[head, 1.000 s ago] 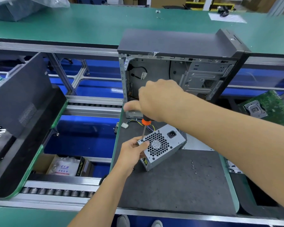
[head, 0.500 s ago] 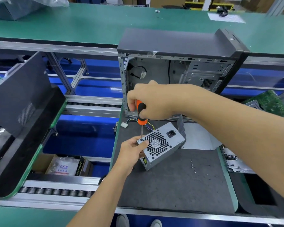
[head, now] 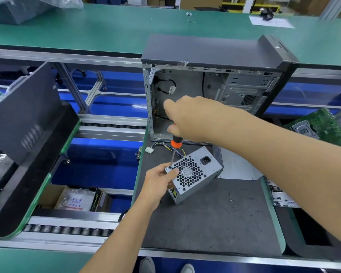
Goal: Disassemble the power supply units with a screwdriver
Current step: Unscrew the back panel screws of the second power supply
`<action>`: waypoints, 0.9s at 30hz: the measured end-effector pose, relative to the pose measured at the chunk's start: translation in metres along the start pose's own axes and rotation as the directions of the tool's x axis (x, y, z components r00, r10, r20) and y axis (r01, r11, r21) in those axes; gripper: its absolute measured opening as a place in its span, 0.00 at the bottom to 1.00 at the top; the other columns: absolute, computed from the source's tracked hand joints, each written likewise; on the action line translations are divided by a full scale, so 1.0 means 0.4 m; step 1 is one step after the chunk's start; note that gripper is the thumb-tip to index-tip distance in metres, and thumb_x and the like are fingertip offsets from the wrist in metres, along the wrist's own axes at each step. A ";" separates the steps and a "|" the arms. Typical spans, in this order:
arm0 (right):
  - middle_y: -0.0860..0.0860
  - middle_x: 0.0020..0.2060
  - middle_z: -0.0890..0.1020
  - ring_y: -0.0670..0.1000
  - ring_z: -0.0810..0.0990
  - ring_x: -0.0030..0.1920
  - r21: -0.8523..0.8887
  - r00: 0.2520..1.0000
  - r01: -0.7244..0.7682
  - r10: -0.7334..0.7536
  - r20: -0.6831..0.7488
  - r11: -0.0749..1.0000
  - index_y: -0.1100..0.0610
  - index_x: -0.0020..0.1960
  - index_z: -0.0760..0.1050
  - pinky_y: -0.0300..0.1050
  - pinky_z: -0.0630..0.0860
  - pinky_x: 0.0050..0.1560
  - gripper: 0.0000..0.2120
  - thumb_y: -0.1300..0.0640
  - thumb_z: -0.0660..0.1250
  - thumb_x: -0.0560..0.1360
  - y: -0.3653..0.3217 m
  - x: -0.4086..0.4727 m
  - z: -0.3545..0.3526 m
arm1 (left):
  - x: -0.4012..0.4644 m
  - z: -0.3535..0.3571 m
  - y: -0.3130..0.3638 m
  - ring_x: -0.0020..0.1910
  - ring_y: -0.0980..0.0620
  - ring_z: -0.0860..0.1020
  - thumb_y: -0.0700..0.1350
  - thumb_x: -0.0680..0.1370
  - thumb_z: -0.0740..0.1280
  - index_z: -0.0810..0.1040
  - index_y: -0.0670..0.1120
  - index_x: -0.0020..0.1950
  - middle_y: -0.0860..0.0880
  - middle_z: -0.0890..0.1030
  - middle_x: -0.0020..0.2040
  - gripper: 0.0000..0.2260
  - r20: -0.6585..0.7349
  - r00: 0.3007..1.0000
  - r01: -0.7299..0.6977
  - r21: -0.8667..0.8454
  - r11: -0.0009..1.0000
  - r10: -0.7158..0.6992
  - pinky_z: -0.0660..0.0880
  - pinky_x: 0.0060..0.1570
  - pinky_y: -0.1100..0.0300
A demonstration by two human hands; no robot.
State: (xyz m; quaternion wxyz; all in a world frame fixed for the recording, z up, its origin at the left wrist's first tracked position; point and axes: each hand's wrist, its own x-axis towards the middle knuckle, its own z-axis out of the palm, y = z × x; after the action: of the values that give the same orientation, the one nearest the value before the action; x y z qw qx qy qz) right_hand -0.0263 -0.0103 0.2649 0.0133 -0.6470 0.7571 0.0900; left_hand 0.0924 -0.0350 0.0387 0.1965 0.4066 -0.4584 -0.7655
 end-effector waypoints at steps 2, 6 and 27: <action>0.51 0.46 0.71 0.56 0.74 0.44 0.118 0.995 0.060 -0.069 0.076 0.991 0.53 0.54 0.64 0.48 0.69 0.36 0.12 0.50 0.65 0.79 0.009 0.006 -0.010 | -0.001 0.000 0.001 0.48 0.47 0.86 0.39 0.79 0.70 0.82 0.46 0.58 0.46 0.87 0.48 0.08 -0.002 1.000 -0.001 0.009 1.000 0.001 0.82 0.45 0.58; 0.47 0.47 0.67 0.55 0.73 0.51 0.240 0.977 0.097 -0.138 0.159 0.966 0.47 0.53 0.69 0.50 0.71 0.43 0.09 0.50 0.68 0.77 0.008 0.005 -0.020 | -0.003 0.003 0.002 0.47 0.47 0.86 0.38 0.79 0.70 0.82 0.45 0.57 0.46 0.87 0.48 0.08 -0.007 1.000 -0.005 -0.003 1.000 0.005 0.82 0.44 0.58; 0.48 0.49 0.70 0.55 0.72 0.52 0.218 0.975 0.114 -0.151 0.161 0.969 0.49 0.59 0.69 0.49 0.70 0.45 0.13 0.50 0.67 0.77 -0.008 0.000 -0.022 | -0.001 0.005 0.004 0.45 0.48 0.86 0.37 0.79 0.70 0.82 0.44 0.57 0.46 0.87 0.47 0.08 -0.019 1.000 -0.002 -0.010 1.000 0.002 0.82 0.41 0.60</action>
State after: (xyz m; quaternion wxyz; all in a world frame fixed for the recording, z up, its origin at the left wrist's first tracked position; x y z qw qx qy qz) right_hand -0.0224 -0.0120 0.2732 0.1538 -0.6809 0.7129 0.0663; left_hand 0.0910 -0.0343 0.0407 0.2038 0.4125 -0.4531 -0.7635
